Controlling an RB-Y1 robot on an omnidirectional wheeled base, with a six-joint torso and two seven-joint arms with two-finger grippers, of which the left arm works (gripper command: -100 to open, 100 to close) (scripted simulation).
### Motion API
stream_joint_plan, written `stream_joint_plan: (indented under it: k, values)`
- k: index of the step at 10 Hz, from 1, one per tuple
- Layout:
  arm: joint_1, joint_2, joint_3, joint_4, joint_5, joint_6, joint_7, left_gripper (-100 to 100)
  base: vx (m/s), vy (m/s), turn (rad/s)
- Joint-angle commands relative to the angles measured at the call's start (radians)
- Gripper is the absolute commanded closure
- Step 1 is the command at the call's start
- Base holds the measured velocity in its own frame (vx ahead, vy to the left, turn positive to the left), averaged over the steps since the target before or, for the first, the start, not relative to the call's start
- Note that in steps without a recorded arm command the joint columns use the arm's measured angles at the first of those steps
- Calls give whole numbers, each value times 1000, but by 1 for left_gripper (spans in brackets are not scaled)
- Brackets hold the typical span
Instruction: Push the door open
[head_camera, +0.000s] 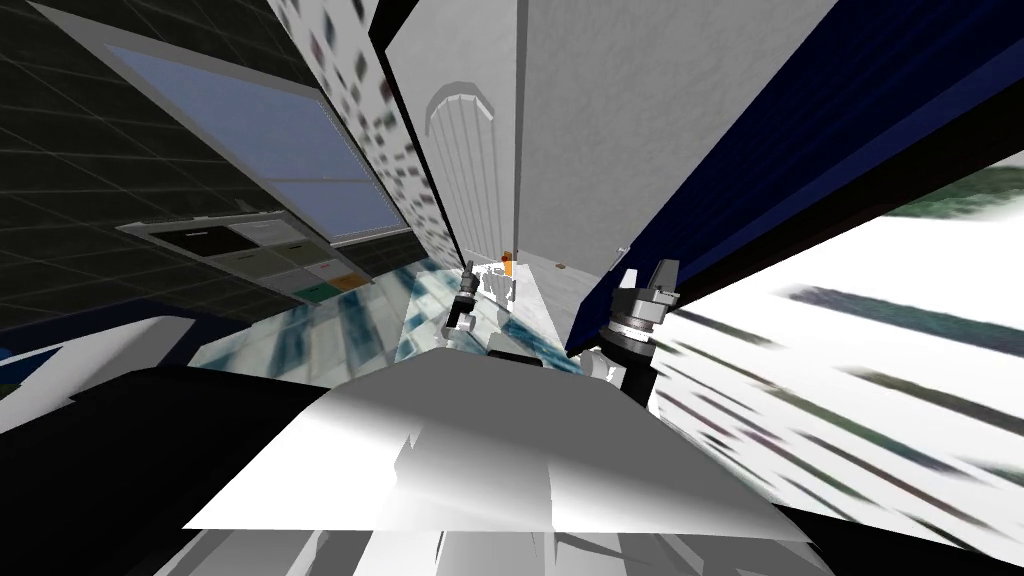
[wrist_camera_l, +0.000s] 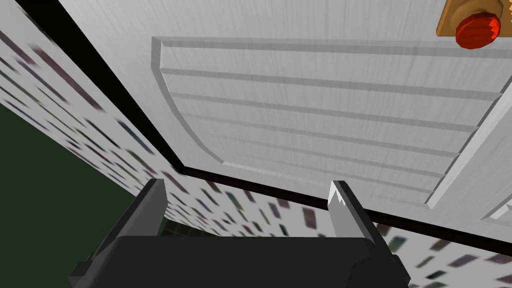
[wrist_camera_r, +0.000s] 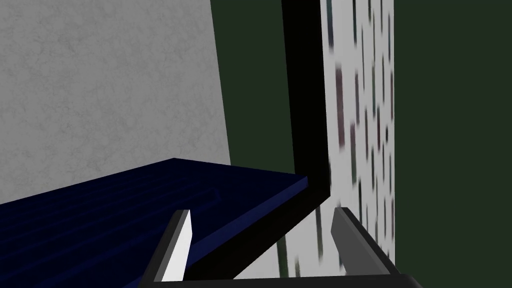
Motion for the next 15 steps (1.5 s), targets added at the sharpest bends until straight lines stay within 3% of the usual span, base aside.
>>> stream_joint_plan:
  k: [1, 15]
  values:
    - [-22, 3, 4, 47, 2, -2, -4, -100, 53, 129, -152]
    - [-223, -7, 35, 426, 18, 4, -41, -100, 30, 130, -167]
